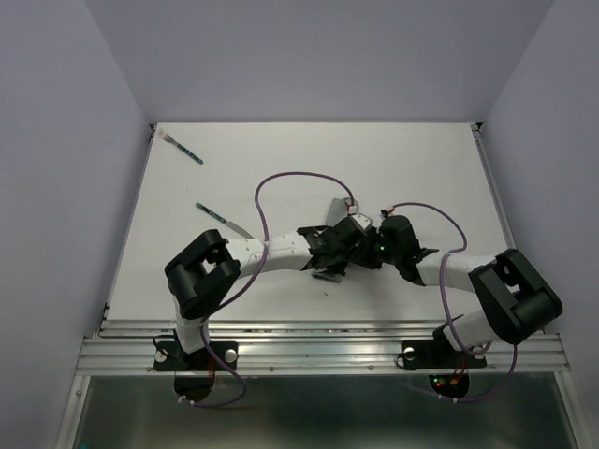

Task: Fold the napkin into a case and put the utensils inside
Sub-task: Smooth out the smaller rectangle-folded napkin at the center of the board.

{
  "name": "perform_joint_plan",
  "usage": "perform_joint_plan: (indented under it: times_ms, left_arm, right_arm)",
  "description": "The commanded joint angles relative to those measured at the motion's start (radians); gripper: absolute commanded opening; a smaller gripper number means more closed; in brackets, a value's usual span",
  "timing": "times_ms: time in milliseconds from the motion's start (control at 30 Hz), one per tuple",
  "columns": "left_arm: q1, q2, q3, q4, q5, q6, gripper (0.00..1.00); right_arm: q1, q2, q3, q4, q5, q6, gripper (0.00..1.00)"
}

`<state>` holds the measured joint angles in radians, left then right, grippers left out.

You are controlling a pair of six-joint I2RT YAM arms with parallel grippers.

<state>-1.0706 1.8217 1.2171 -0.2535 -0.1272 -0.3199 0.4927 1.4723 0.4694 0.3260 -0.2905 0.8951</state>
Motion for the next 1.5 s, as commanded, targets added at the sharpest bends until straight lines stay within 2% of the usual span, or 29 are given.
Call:
perform_joint_plan:
  times_ms: [0, 133, 233, 567, 700, 967, 1067, 1233, 1333, 1467]
  left_arm:
    - [0.009, -0.018, -0.01, 0.042, 0.017, -0.018, 0.0]
    - [0.015, -0.021, -0.014, 0.051, 0.024, -0.016, 0.0]
    - [0.02, -0.021, -0.021, 0.065, 0.04, -0.016, 0.0]
    - [0.027, -0.035, -0.045, 0.095, 0.066, -0.025, 0.0]
    - [0.026, -0.036, -0.045, 0.102, 0.077, -0.027, 0.0]
    - [0.027, -0.036, -0.037, 0.105, 0.083, -0.03, 0.0]
    - [0.027, -0.038, -0.033, 0.106, 0.084, -0.03, 0.0]
    - [0.028, -0.033, -0.021, 0.106, 0.084, -0.031, 0.0]
    - [0.029, -0.032, -0.014, 0.108, 0.089, -0.034, 0.0]
    - [0.029, -0.033, -0.01, 0.112, 0.1, -0.039, 0.0]
  right_arm:
    - [0.009, -0.096, -0.031, -0.037, 0.069, 0.001, 0.28]
    - [0.009, -0.194, -0.075, -0.058, 0.105, 0.03, 0.46]
    - [0.009, -0.213, -0.083, -0.058, 0.116, 0.051, 0.53]
    - [0.009, -0.211, -0.048, -0.056, 0.134, 0.07, 0.56]
    - [0.009, -0.152, -0.011, -0.051, 0.099, 0.056, 0.58]
    - [0.009, 0.009, -0.006, 0.068, 0.04, 0.074, 0.59]
    - [0.009, 0.048, -0.015, 0.1, 0.034, 0.084, 0.57]
    - [0.009, 0.079, -0.031, 0.145, 0.024, 0.096, 0.45]
    - [0.009, 0.085, -0.034, 0.154, 0.022, 0.102, 0.33]
    - [0.009, 0.08, -0.035, 0.157, 0.027, 0.105, 0.22]
